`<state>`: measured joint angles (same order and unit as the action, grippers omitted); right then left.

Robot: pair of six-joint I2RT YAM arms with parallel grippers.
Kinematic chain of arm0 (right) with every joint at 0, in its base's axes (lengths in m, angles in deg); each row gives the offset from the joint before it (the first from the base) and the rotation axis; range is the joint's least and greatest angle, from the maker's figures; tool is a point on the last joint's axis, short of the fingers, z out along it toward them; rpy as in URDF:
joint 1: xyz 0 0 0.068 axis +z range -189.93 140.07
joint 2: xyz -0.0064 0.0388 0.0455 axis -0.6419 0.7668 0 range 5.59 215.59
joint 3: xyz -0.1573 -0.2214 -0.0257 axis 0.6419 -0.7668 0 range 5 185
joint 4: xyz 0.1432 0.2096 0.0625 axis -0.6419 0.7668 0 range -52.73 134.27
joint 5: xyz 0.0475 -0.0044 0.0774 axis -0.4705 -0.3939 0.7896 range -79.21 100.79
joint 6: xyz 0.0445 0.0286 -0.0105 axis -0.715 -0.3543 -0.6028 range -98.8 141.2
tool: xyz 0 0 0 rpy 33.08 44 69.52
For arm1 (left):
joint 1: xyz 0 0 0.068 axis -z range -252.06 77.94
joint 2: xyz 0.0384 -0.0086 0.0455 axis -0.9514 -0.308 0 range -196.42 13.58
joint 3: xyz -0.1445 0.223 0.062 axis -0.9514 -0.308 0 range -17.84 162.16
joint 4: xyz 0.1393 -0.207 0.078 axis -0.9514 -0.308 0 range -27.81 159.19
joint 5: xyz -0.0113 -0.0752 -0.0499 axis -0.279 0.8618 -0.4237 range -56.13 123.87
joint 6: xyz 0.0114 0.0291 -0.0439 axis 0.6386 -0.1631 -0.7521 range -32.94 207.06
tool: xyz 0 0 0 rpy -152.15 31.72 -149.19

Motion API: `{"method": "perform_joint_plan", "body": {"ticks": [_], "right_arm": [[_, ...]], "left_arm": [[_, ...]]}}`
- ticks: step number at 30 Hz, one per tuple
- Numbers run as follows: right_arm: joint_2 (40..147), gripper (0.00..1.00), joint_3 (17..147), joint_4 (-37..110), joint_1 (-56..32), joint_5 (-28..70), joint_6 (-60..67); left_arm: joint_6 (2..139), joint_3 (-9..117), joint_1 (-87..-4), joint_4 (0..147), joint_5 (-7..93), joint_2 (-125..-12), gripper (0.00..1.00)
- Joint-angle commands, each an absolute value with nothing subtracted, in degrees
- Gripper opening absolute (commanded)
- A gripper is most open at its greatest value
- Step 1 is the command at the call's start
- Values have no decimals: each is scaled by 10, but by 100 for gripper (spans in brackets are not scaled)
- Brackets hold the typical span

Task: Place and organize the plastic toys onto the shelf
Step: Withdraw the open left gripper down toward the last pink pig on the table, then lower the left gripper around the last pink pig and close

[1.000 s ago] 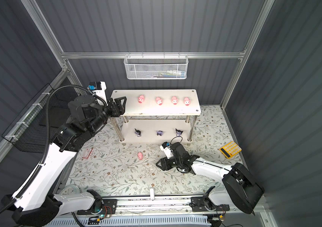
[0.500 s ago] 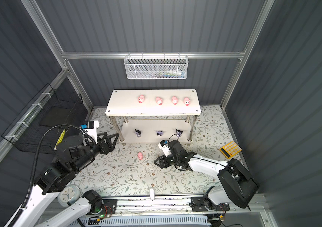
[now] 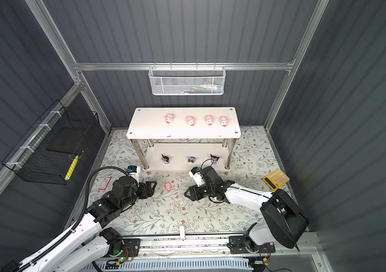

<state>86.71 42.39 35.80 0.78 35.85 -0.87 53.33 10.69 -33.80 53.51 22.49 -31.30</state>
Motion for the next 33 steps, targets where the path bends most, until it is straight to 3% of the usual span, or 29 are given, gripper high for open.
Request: {"method": "perform_joint_plan", "body": {"ticks": [1,4,19,33], "right_arm": [[860,60,419,358,10,351,-12],[859,61,412,350,10,349,-15],[858,62,386,332,10,342,-16],[869,62,379,324,7,344,-10]], "left_arm": [[498,98,-280,610,121,-348,78],[481,95,-245,641,63,-403,78],[436,91,-228,821,93,-622,78],[422,126,-226,830,87,-705,79]]}}
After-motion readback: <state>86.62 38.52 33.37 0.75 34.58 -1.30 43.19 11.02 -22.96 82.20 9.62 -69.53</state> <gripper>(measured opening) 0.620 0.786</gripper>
